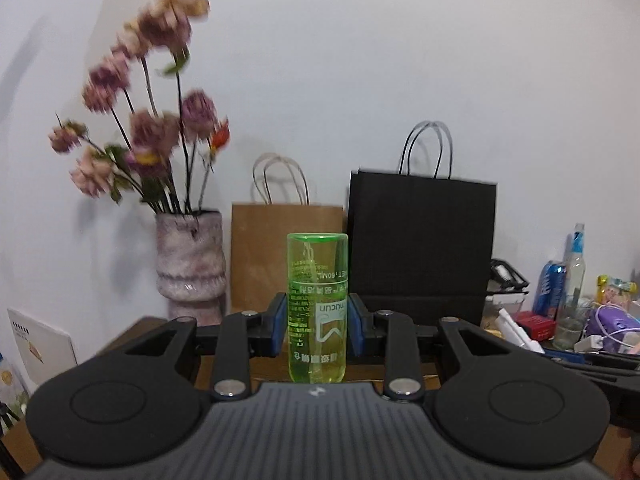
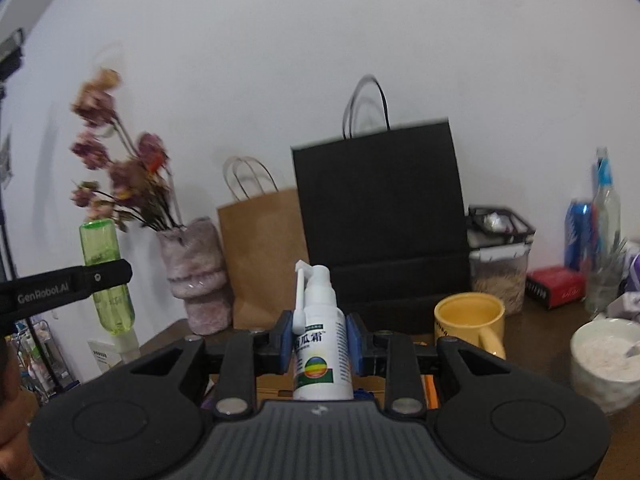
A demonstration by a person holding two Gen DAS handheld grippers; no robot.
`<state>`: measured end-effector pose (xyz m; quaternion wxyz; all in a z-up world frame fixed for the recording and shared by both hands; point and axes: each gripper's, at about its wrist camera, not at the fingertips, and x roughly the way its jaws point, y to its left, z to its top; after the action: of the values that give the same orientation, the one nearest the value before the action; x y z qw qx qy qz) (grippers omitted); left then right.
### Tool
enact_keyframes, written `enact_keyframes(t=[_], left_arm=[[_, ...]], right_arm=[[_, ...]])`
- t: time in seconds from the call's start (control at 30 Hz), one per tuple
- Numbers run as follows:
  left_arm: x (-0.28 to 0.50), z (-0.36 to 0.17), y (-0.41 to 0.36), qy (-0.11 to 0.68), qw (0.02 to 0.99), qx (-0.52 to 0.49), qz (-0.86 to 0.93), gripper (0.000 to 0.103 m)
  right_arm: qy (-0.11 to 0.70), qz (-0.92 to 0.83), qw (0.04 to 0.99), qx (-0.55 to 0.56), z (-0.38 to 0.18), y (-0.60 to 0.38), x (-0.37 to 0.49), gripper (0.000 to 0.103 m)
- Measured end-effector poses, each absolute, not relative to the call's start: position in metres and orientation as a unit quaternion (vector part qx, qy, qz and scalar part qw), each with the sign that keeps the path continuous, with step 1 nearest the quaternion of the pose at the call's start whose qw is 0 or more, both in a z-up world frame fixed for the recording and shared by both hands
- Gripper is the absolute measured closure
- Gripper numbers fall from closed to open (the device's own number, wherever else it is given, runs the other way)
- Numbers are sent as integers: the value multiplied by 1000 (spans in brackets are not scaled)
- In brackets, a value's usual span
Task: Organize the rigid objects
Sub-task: 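Carry the green bottle and spray bottle into the box and open both tools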
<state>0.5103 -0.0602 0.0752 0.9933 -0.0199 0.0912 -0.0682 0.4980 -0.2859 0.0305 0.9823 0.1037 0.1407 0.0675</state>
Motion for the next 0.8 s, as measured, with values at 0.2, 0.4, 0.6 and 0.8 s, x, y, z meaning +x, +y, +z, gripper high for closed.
enact_keyframes(t=[0.2, 0.4, 0.6, 0.8], left_arm=[[556, 60, -70, 149, 986, -10, -73, 72], [625, 37, -92, 370, 923, 4, -108, 72], [645, 20, -102, 435, 893, 24, -111, 72], [651, 14, -106, 447, 887, 29, -112, 72]], right_arm=[[190, 42, 976, 98, 23, -291, 541, 76], [369, 39, 926, 67, 16, -301, 613, 76], [433, 33, 899, 54, 2, -306, 637, 76], [447, 31, 893, 46, -4, -302, 643, 76]])
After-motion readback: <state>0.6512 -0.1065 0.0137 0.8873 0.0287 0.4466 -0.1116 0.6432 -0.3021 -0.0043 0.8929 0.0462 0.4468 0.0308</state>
